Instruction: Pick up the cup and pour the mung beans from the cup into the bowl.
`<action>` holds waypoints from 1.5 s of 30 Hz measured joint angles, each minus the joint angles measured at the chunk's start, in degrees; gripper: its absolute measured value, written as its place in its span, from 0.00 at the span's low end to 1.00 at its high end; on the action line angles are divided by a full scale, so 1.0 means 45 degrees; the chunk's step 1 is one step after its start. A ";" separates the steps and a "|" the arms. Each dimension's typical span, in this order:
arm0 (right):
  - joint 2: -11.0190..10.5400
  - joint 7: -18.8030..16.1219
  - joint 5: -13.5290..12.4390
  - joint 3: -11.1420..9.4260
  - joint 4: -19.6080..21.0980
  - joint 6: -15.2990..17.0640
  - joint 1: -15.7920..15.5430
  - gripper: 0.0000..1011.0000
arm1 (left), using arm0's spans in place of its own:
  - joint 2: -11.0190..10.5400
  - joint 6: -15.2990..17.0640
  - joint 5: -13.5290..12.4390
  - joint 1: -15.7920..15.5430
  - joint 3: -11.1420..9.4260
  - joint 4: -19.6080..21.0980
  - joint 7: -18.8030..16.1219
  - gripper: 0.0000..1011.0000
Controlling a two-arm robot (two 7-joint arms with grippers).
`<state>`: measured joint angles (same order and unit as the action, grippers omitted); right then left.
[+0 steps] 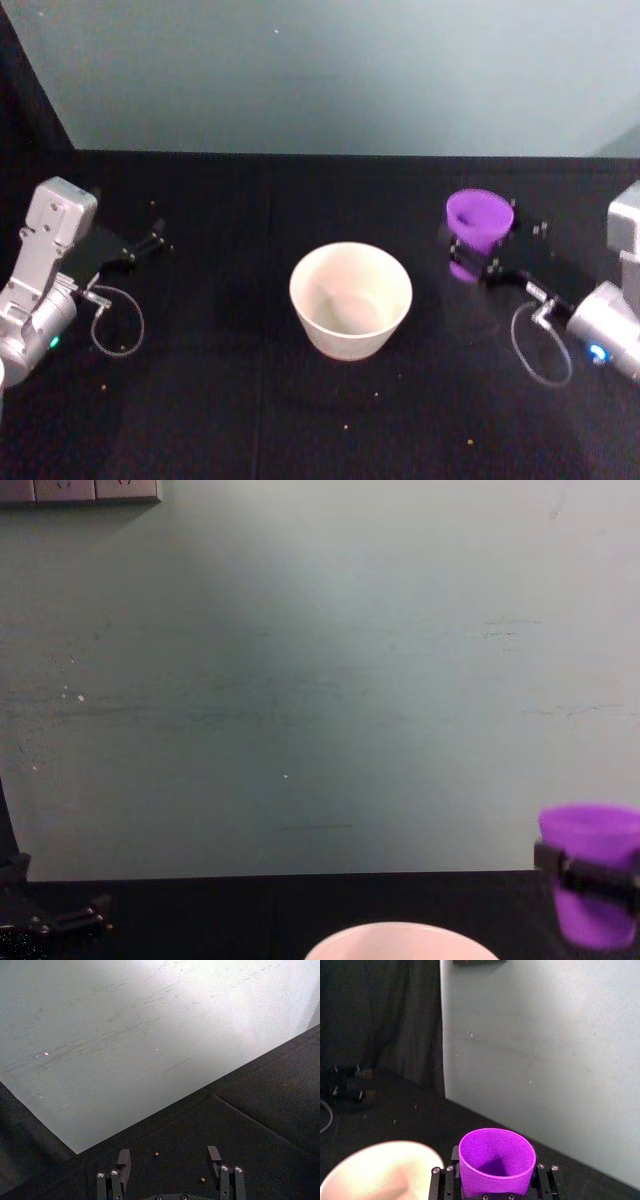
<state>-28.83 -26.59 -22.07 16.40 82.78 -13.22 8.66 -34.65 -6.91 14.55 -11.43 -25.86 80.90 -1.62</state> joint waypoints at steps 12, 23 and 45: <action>-0.0301 0.0162 -0.0454 -0.0986 0.2486 0.1609 0.0088 0.75 | 0.0000 0.0000 0.0000 0.0000 -0.0001 0.0000 0.0000 0.99; -0.0390 0.0506 -0.0414 -0.1187 0.3354 0.2296 0.0099 0.75 | 0.0000 0.0000 0.0000 0.0000 -0.0001 0.0001 0.0000 0.99; -0.0363 0.0461 -0.0401 -0.1152 0.3194 0.2139 0.0090 0.75 | 0.0000 0.0000 0.0001 0.0000 0.0000 0.0000 0.0000 0.99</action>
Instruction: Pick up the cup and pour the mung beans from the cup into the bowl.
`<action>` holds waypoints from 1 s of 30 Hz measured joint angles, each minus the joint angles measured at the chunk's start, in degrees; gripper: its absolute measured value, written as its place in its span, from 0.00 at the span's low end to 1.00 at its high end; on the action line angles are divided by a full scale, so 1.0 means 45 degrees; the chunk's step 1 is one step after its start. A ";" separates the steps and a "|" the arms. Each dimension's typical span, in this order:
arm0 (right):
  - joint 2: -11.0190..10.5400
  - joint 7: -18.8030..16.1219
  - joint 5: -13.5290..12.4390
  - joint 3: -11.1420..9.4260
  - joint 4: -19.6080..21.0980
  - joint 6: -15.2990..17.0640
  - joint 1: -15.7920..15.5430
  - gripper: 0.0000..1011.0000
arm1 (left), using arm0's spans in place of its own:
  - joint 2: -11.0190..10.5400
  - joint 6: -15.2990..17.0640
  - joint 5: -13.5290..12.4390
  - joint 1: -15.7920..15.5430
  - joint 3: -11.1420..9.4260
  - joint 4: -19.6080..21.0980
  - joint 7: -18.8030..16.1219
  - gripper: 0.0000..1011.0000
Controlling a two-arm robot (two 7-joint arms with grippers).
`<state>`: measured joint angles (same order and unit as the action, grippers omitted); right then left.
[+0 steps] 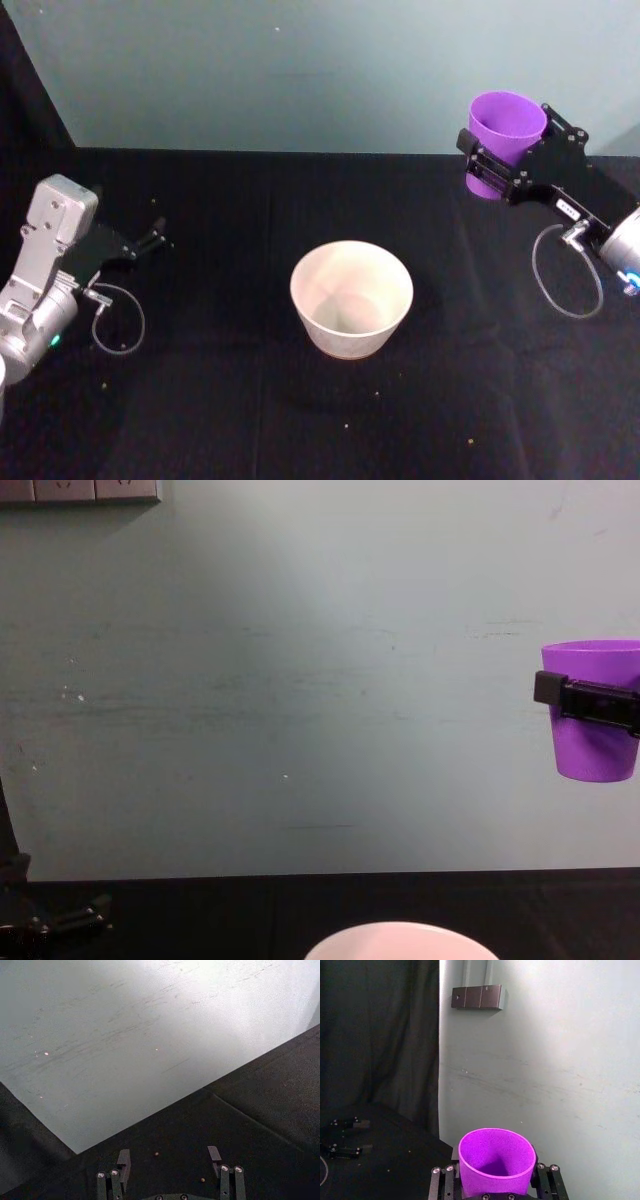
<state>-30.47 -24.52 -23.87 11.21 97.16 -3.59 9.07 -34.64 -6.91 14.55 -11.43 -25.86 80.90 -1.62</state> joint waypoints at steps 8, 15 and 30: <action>0.0002 -0.0016 0.0000 0.0000 -0.0011 -0.0014 0.0000 0.75 | 0.0000 0.0000 0.0000 -0.0001 0.0000 -0.0001 0.0000 0.99; 0.0002 -0.0026 0.0000 0.0001 -0.0021 -0.0024 0.0000 0.75 | 0.0000 0.0000 0.0000 0.0000 -0.0001 0.0000 0.0000 0.99; 0.0002 -0.0022 -0.0001 0.0000 -0.0025 -0.0030 0.0000 0.75 | 0.0000 0.0000 -0.0001 0.0000 0.0000 0.0000 0.0000 0.99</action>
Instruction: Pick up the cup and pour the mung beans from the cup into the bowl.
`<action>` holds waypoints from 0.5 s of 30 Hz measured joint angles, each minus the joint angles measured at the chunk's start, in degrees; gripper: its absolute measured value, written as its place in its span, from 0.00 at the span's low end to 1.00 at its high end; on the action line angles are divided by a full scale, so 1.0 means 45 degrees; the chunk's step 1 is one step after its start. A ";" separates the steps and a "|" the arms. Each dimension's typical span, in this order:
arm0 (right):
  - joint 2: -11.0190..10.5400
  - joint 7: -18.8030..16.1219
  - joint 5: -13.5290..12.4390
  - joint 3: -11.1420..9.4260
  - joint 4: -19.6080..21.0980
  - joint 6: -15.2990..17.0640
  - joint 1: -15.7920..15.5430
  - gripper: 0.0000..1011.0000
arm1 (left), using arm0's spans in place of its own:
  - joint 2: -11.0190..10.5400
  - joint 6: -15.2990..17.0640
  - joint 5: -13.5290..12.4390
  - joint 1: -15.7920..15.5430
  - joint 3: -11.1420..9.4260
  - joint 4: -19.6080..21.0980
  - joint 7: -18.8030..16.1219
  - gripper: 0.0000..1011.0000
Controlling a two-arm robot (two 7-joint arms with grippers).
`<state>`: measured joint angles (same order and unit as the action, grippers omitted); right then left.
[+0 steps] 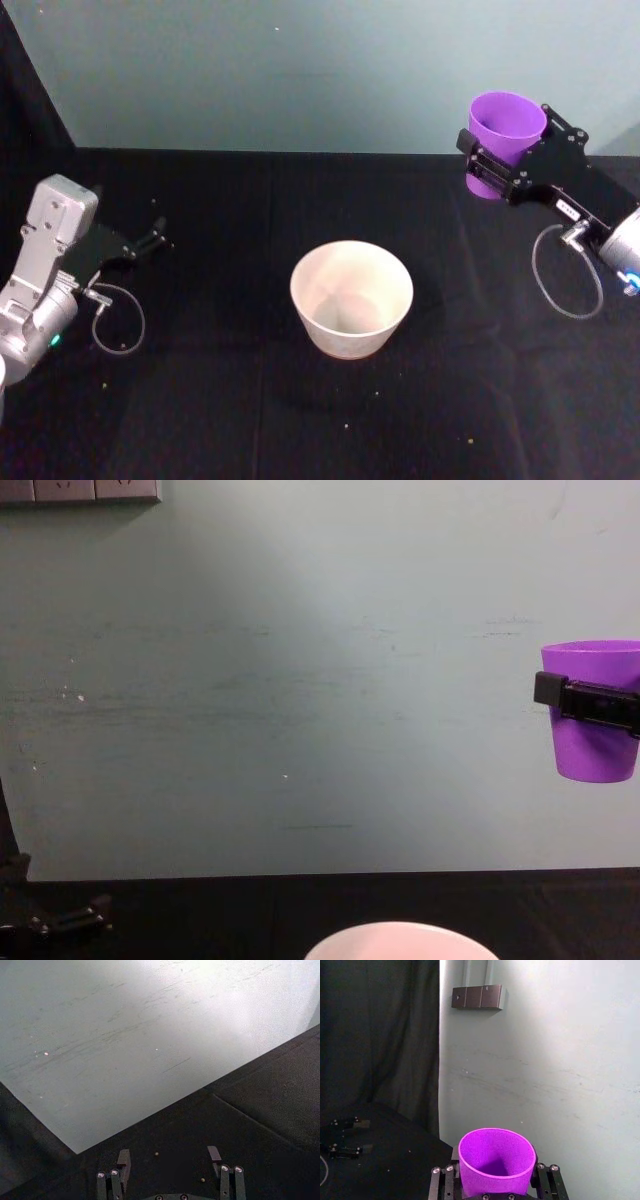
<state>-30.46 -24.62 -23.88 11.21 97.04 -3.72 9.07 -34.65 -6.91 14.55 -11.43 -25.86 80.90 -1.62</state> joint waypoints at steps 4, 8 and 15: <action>0.0000 0.0000 0.0000 0.0000 0.0000 0.0000 0.0000 0.75 | 0.0000 0.0000 0.0000 0.0000 0.0000 0.0000 0.0000 0.99; 0.0000 0.0000 0.0000 0.0000 0.0000 0.0001 0.0000 0.75 | 0.0001 0.0000 0.0000 0.0000 0.0000 0.0000 0.0000 0.99; 0.0000 -0.0002 0.0000 0.0000 0.0000 0.0001 0.0000 0.75 | 0.0000 0.0000 0.0000 0.0000 0.0000 0.0000 0.0000 0.99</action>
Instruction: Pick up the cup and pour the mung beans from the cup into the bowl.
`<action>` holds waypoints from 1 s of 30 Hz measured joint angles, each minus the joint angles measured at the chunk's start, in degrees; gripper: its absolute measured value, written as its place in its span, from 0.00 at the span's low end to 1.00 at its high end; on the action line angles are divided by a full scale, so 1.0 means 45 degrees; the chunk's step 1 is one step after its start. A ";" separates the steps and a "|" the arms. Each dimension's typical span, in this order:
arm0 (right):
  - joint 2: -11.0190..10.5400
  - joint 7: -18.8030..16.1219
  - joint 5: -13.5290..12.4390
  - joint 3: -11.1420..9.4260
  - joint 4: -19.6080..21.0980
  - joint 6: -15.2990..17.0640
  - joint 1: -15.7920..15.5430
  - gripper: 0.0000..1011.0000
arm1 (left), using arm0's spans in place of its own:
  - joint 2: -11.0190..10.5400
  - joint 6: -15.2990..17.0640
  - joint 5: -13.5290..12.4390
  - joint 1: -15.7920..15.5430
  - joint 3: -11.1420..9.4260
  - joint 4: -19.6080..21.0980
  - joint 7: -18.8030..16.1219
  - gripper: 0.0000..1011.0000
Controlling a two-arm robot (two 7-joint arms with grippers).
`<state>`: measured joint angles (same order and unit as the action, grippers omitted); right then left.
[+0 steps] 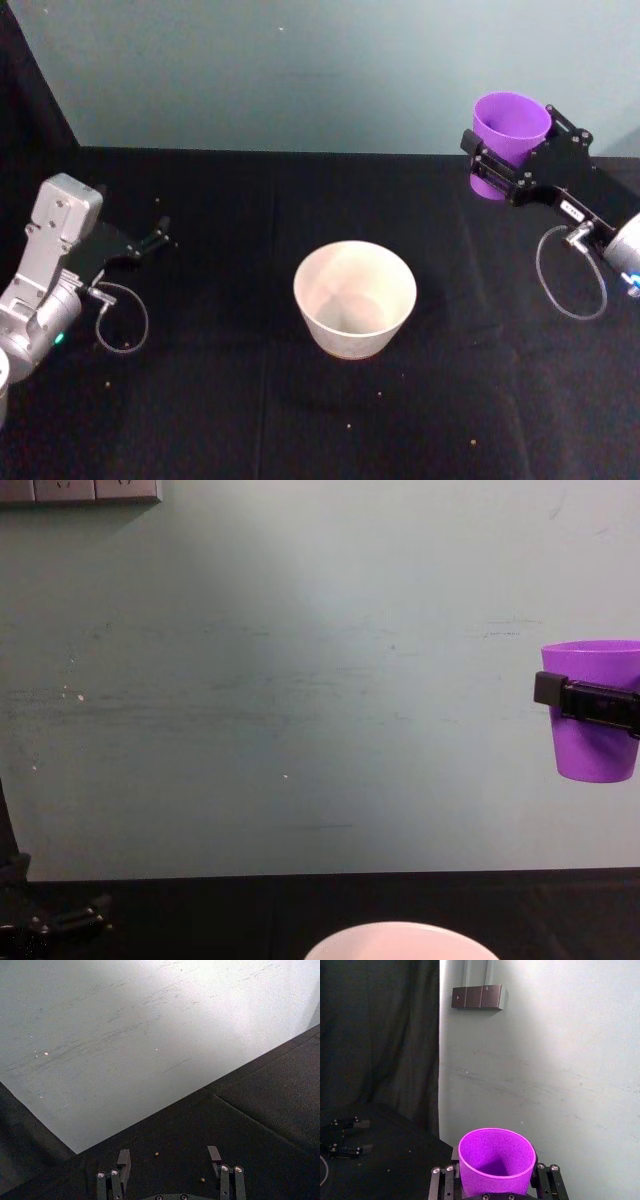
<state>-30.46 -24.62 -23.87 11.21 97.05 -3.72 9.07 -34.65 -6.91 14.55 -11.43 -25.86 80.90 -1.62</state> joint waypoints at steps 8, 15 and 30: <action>0.0000 0.0000 0.0000 0.0000 -0.0001 0.0000 0.0000 0.75 | 0.0000 0.0000 0.0000 0.0001 0.0000 0.0000 0.0000 0.99; 0.0000 0.0000 0.0000 0.0000 0.0000 0.0001 0.0000 0.75 | 0.0000 0.0000 0.0000 0.0000 0.0000 0.0000 0.0000 0.99; 0.0000 0.0000 0.0000 0.0000 0.0000 0.0001 0.0000 0.75 | 0.0000 0.0000 0.0000 0.0000 -0.0001 0.0000 0.0000 0.99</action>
<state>-30.46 -24.63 -23.88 11.21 97.05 -3.72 9.07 -34.64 -6.90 14.55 -11.43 -25.86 80.90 -1.62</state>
